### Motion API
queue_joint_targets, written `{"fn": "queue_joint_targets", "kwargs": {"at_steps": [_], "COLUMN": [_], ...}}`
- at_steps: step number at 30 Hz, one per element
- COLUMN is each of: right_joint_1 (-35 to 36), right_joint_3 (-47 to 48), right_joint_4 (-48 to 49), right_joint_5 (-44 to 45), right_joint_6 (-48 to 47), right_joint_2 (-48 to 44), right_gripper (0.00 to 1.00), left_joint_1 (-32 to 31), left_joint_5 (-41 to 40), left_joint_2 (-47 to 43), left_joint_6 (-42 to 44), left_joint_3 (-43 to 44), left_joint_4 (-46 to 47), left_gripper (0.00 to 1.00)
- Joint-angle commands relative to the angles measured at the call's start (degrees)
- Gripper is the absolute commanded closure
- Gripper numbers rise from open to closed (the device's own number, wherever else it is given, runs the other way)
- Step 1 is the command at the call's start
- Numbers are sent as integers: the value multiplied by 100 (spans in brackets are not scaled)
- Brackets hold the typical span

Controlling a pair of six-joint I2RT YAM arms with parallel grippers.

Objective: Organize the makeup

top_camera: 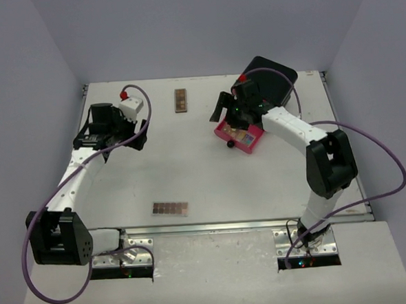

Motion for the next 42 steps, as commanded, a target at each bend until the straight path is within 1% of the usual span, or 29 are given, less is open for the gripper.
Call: {"fn": "queue_joint_targets", "kwargs": {"at_steps": [1,4,6,8,10,12,15,17,18,20,22,24,25,27,28,29,30,31,33,35,37,39,40,42], "right_joint_1": [64,54,-20,-318,-560,-967,-1111,-1120,-1120,-1130,-1146,-1182,-1200,-1234,-1255,-1254,-1258,-1267,-1270,-1270,-1265,-1278,-1286,-1312], "right_joint_3": [180,703,1454,1854,1993,2143,2334,2502,2560,2801,3071,3378,3453,3531,3584,3591,3589,3545,3466,3326,3254,3157,3112,3021], "right_joint_4": [-110,-794,-1265,-1562,-1573,-1548,-1263,-1045,-901,-728,-694,-651,-627,-604,-599,-597,-597,-591,-596,-590,-597,-597,-597,-589], "right_joint_5": [-872,-902,-515,-382,-383,-267,97,561,968,1461,1969,2486,2569,2563,2563,2582,2614,2686,2795,2863,2902,3076,3090,3143], "right_joint_6": [-429,-984,-1231,-1255,-1169,-997,-1218,-1408,-1504,-1696,-1894,-2084,-2168,-2290,-2369,-2478,-2512,-2574,-2623,-2611,-2725,-2757,-2758,-2751], "right_joint_2": [-1017,-1328,-1362,-1344,-1328,-1230,-943,-736,-669,-508,-303,19,169,371,461,535,591,662,701,658,592,501,463,364], "right_gripper": [12,11,9,9,9,10,10,10,10,10,10,10,10,10,10,10,10,10,10,10,10,10,9,9], "left_joint_1": [36,36,29,18,1,-112,-232,-279,-318,-401,-518,-616,-665,-755,-818,-937,-975,-1117,-1253,-1327,-1383,-1478,-1500,-1502], "left_joint_5": [-47,-85,-56,35,70,-11,0,36,112,265,276,84,-16,-154,-191,-316,-359,-692,-1015,-1129,-1230,-1778,-1945,-2077], "left_joint_2": [-422,-522,-477,-304,-67,718,1976,2885,3245,4603,5476,6095,6181,6050,5940,5893,5891,6005,6279,6631,6829,6947,7009,7192], "left_joint_6": [-33,-110,-171,-247,-272,-341,-422,-517,-557,-671,-868,-1115,-1294,-1567,-1615,-1582,-1541,-1537,-1668,-2035,-2256,-2285,-2286,-2615], "left_joint_3": [695,1064,1310,1575,1934,2365,3177,3924,4695,5954,7270,8238,8179,7529,7192,6818,6710,6691,6880,7126,7156,7099,7081,7175], "left_joint_4": [-874,-1315,-1496,-1558,-1543,-1539,-1510,-1659,-1762,-2025,-2181,-1813,-1307,-231,473,858,1117,1364,1445,1355,1329,1300,1283,1086], "left_gripper": [16,16,16,16,16,16,16,17,17,18,17,15,14,11,9,8,7,5,4,4,3,3,3,2]}}
